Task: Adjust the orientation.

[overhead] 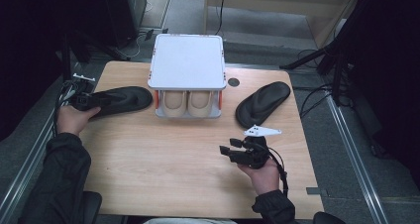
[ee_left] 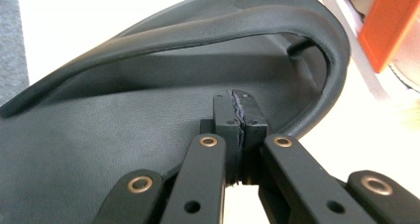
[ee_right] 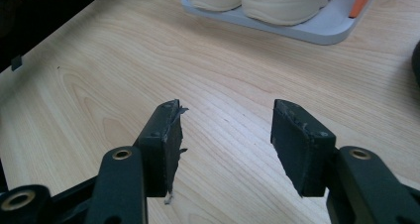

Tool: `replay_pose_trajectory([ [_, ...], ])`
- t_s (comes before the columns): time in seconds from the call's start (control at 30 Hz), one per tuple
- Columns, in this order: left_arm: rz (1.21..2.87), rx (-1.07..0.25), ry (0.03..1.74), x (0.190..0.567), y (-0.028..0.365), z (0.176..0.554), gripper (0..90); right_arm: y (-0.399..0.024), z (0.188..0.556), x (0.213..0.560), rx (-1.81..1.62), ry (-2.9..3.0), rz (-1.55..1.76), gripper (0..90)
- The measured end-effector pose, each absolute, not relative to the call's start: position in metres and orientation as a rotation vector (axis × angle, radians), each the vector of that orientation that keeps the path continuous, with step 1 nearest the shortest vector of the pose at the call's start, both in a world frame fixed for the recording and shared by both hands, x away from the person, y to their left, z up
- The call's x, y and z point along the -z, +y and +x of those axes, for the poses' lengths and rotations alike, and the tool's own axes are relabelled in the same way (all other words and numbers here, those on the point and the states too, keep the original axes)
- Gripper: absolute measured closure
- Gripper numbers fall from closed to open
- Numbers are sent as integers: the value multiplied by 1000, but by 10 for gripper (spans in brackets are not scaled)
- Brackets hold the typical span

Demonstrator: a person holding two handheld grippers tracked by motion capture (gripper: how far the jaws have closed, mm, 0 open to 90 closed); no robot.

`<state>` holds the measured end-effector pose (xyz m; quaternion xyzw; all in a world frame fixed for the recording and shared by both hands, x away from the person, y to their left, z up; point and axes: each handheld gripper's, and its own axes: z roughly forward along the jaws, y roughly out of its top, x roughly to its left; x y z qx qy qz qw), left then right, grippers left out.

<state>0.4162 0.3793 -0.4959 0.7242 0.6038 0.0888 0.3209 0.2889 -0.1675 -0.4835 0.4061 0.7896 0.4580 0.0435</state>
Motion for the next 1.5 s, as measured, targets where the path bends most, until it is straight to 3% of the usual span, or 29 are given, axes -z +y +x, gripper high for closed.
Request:
replay_pose_trajectory([
  [0.23, 1931, -238, 1569, 493, 370, 404, 900, -163, 292, 483, -1405, 2433, 1218, 464],
  [0.57, 1891, -326, 1597, 489, 397, 381, 900, -156, 296, 483, -1406, 2459, 1189, 465],
  [0.93, 1882, -275, 1640, 507, 413, 367, 900, -153, 300, 482, -1410, 2464, 1178, 465],
  [1.5, 1963, -196, 1556, 503, 366, 352, 900, -154, 302, 480, -1416, 2459, 1177, 468],
])
